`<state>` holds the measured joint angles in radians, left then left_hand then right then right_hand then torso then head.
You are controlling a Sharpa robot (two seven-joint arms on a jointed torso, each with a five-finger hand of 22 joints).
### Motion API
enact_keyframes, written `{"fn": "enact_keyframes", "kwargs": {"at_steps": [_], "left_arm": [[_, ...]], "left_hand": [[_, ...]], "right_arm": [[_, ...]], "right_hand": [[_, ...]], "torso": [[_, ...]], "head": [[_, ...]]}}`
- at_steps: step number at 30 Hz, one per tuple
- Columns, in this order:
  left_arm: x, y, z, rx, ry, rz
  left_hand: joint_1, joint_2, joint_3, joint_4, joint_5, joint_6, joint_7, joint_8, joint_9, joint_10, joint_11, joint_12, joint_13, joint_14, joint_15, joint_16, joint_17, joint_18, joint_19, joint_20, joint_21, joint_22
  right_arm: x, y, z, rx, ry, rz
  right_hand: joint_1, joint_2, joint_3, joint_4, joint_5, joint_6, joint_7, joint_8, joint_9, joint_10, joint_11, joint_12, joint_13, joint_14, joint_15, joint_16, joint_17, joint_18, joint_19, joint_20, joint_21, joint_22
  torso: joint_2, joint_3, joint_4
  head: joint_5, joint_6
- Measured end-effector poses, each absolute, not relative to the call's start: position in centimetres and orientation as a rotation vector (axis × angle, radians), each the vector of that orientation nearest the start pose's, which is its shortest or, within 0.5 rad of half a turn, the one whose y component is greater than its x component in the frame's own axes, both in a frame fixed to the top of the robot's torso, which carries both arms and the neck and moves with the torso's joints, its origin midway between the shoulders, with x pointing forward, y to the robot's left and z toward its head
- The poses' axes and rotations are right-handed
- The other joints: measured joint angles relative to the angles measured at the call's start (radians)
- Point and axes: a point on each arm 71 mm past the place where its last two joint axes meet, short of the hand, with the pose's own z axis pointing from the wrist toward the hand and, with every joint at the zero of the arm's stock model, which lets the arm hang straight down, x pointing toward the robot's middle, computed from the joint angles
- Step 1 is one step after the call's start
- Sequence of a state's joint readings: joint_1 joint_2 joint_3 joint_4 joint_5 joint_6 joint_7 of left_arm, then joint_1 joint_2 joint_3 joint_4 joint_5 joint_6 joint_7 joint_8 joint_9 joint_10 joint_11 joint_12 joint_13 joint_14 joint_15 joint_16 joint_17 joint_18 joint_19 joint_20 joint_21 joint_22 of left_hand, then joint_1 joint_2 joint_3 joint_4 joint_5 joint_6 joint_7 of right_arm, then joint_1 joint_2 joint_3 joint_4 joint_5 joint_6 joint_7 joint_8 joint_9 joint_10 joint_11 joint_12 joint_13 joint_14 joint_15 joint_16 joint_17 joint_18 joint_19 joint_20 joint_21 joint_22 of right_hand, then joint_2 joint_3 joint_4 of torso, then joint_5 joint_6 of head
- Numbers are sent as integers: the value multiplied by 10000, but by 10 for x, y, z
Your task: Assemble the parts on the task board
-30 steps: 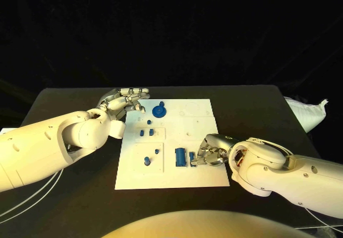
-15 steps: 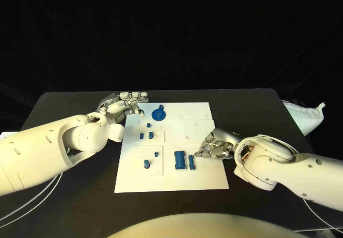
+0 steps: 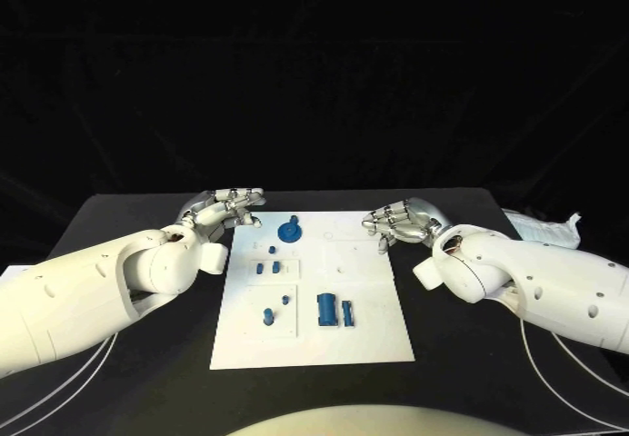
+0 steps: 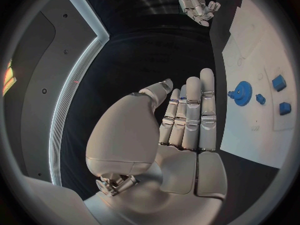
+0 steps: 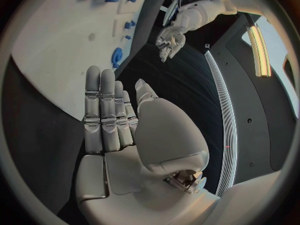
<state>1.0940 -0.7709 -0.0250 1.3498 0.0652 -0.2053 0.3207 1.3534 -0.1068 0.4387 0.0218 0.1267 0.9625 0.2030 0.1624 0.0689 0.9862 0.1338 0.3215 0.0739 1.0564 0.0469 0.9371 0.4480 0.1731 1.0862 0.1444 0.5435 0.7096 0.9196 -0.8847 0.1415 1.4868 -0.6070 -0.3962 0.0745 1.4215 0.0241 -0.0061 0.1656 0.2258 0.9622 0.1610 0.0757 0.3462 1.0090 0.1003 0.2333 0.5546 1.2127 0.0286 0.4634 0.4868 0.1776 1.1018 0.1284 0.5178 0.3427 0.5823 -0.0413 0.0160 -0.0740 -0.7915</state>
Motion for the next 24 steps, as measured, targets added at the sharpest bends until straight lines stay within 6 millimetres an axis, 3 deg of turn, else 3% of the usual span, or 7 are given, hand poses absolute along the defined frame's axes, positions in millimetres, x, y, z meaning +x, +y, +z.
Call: {"fn": "enact_keyframes", "kwargs": {"at_steps": [3,5,11,16,19,21,24], "left_arm": [[501,223,-254,-13592,14972,-14747],[502,225,-259,-13749,14848,-14632],[508,232,-266,-14087,14287,-14230],[510,234,-269,-14209,13921,-14055],[510,235,-269,-14219,13924,-14024],[509,234,-268,-14219,13942,-14018],[505,229,-266,-14199,13994,-14072]], "left_hand": [[0,1,-43,43,0,2,-1,75,0,0,0,0,-59,-501,65,-1295,-684,-2,-667,80,-747,-489],[0,0,-57,65,0,2,-1,76,-10,27,27,-138,-106,-835,221,-2584,-1293,-3,-1231,205,-1455,-990],[0,1,-39,209,0,-89,-92,-131,-31,3,180,-747,-109,-1383,770,-5199,-2443,-5,-2618,771,-3222,-2351],[-108,41,-147,273,-11,-142,-131,-428,-51,51,283,-1305,-139,-1408,965,-6554,-3103,-8,-2940,1099,-3966,-3209],[-1516,251,-612,110,-169,-1104,-296,-564,-265,-969,131,-1523,-339,-2327,816,-6894,-3270,-9,-3759,859,-4135,-3640],[-2485,471,-914,18,-259,-1796,-445,-646,-385,-1682,16,-1658,-452,-2990,712,-7095,-3368,-141,-4329,676,-4240,-3921],[-3772,704,-1320,-73,-479,-2713,-630,-942,-502,-2635,-141,-1835,-565,-3875,571,-7362,-3498,-225,-5093,422,-4381,-4292]], "right_arm": [[473,-241,-263,9444,16477,11332],[478,-238,-265,9768,16183,11721],[490,-230,-272,10590,15441,12613],[495,-229,-277,11081,15017,12973],[495,-229,-277,11082,15033,12955],[494,-228,-276,11054,15048,12953],[492,-223,-271,11006,15030,13025]], "right_hand": [[183,66,178,-127,-213,-97,186,-86,-240,-73,211,-503,-842,-914,358,-1304,-702,1,-664,301,-1107,-687],[244,26,332,-197,-372,-206,250,-86,-449,-83,341,-787,-1450,-1456,628,-2140,-1255,0,-1075,575,-1906,-1196],[317,99,748,-613,-522,-217,239,-86,-1089,105,565,-1469,-3221,-1624,948,-3592,-2733,-1,-1054,1063,-3430,-2316],[-141,164,1015,-914,-540,-168,315,-109,-1529,334,478,-1608,-4170,-1151,887,-3948,-3480,-3,-570,973,-3902,-2751],[-1629,15,721,-1208,-734,-1123,115,-341,-1740,-722,347,-1858,-4337,-2242,763,-4170,-3637,-1,-1608,727,-4057,-2976],[-2632,-53,542,-1348,-855,-1804,-22,-459,-1878,-1469,238,-1997,-4434,-3031,671,-4305,-3736,-183,-2362,564,-4142,-3104],[-3979,-127,363,-1478,-1022,-2715,-207,-571,-2064,-2475,94,-2127,-4563,-4094,354,-4419,-3868,-251,-3370,350,-4336,-3232]], "torso": [[-187,-34,-40],[-297,-43,-63],[-467,-35,-113],[-511,25,-113],[-511,24,-113],[-511,28,-114],[-501,54,-119]], "head": [[26,93],[57,169],[105,352],[179,440],[182,443],[181,488],[240,627]]}}
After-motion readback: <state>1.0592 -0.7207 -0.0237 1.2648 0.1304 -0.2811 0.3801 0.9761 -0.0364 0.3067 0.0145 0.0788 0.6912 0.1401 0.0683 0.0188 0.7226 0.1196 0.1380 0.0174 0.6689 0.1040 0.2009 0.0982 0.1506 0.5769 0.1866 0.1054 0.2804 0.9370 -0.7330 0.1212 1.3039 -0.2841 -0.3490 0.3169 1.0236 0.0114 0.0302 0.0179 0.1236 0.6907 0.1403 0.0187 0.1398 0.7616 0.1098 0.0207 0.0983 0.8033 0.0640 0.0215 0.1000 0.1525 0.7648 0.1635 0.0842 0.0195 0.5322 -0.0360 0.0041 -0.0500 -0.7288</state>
